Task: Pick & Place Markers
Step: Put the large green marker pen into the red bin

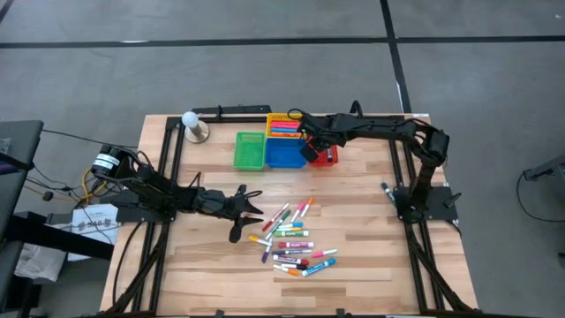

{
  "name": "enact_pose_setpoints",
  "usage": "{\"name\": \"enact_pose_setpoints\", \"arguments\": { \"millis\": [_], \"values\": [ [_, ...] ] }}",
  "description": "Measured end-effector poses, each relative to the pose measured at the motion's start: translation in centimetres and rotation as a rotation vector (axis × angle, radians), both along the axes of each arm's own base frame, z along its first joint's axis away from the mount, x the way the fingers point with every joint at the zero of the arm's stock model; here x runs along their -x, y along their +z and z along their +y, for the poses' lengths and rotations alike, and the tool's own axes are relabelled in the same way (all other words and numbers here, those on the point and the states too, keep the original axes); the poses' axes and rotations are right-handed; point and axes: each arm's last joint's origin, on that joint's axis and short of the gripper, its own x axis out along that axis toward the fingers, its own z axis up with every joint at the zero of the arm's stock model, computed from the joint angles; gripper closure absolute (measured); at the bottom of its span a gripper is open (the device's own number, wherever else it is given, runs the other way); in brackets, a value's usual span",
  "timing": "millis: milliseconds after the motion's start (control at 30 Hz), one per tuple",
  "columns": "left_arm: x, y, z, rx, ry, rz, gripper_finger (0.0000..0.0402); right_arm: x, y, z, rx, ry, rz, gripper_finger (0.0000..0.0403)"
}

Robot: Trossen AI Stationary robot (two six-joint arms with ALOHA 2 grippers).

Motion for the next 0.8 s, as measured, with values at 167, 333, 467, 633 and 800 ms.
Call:
{"name": "enact_pose_setpoints", "arguments": {
  "millis": [167,333,467,633,800],
  "values": [
    [0.0,0.0,0.0,0.0,0.0,0.0,0.0294,1.2,0.4,0.5,-0.039,0.011,0.097,0.0315],
    [0.0,0.0,0.0,0.003,-0.001,0.001,0.0294,4.6,2.5,2.2,-0.149,0.028,0.29,0.0315],
    [0.0,-0.1,-0.1,0.005,-0.001,0.008,0.0294,7.2,5.3,3.8,-0.256,0.043,0.313,0.0315],
    [0.1,-0.1,-0.3,0.008,-0.009,0.009,0.0294,10.7,8.7,5.9,-0.282,0.052,0.147,0.0315],
    [0.2,-0.1,-0.5,0.008,-0.02,0.009,0.0294,15.2,9.5,8.4,-0.215,-0.018,-0.022,0.0315]
  ]
}}
